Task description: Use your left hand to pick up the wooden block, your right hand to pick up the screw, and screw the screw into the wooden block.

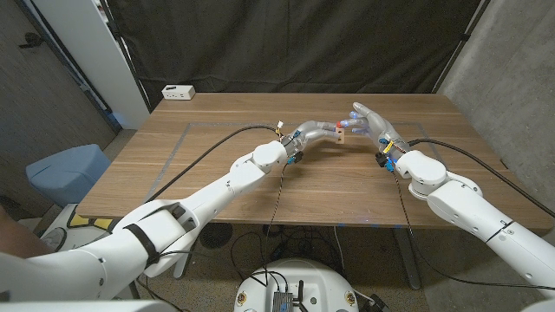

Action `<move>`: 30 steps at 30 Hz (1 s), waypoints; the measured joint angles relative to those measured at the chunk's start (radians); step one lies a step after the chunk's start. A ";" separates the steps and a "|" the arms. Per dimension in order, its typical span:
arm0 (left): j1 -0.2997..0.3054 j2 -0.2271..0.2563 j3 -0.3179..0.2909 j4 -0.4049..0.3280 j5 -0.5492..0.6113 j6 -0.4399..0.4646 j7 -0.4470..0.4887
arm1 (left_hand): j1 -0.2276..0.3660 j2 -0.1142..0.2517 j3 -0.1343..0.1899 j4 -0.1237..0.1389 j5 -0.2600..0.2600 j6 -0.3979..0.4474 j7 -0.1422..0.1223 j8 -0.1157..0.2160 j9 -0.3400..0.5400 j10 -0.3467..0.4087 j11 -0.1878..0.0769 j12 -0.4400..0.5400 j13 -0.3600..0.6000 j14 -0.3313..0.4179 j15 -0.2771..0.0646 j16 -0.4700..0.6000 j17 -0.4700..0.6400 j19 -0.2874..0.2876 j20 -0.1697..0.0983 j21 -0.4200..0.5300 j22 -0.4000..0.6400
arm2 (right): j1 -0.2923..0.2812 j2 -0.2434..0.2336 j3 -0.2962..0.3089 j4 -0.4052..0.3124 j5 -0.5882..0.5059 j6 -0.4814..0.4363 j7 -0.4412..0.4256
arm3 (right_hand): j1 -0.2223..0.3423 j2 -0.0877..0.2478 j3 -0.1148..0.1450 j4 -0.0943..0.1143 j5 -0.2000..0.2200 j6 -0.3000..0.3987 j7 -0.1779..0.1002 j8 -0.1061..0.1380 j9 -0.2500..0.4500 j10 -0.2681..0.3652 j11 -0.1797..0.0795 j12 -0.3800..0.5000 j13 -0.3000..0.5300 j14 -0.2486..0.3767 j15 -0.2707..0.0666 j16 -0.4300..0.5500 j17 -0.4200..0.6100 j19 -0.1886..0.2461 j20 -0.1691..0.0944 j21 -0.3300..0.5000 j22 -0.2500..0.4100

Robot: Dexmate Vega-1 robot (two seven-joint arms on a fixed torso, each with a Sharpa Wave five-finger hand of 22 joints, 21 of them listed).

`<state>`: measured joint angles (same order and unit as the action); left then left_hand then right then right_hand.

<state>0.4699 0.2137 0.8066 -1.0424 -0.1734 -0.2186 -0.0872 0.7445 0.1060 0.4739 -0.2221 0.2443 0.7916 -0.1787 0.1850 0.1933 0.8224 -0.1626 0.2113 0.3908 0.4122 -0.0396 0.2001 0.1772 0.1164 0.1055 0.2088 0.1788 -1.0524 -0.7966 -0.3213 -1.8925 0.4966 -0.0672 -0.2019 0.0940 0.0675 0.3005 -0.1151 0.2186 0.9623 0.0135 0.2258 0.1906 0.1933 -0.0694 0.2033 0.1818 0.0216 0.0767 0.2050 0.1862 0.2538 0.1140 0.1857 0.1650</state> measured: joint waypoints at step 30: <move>0.008 0.009 0.000 -0.029 0.010 0.014 0.015 | 0.000 0.000 0.000 0.000 -0.002 0.000 0.000 0.000 -0.001 0.002 -0.002 -0.001 -0.002 0.000 0.000 0.000 0.000 0.000 0.000 0.000 0.000 | -0.006 0.009 0.016 0.019 -0.006 0.018 -0.017 | 0.000 0.000 0.000 0.000 0.000 -0.177 -0.047 -0.049 0.003 -0.074 0.027 -0.023 0.002 -0.011 0.022 -0.006 0.003 -0.008 0.061 -0.001 0.000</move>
<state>0.4774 0.2226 0.8069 -1.0714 -0.1629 -0.2044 -0.0718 0.7445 0.1060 0.4741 -0.2223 0.2420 0.7916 -0.1787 0.1850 0.1926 0.8243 -0.1645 0.2102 0.3893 0.4122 -0.0396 0.2001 0.1772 0.1164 0.1056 0.2088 0.1788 -1.0588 -0.7879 -0.3053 -1.8731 0.4901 -0.0497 -0.2185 0.0940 0.0675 0.3005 -0.1151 0.2186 0.7852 -0.0337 0.1771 0.1934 0.1192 -0.0429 0.1807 0.1840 0.0105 0.0984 0.1990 0.1888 0.2461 0.1749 0.1844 0.1650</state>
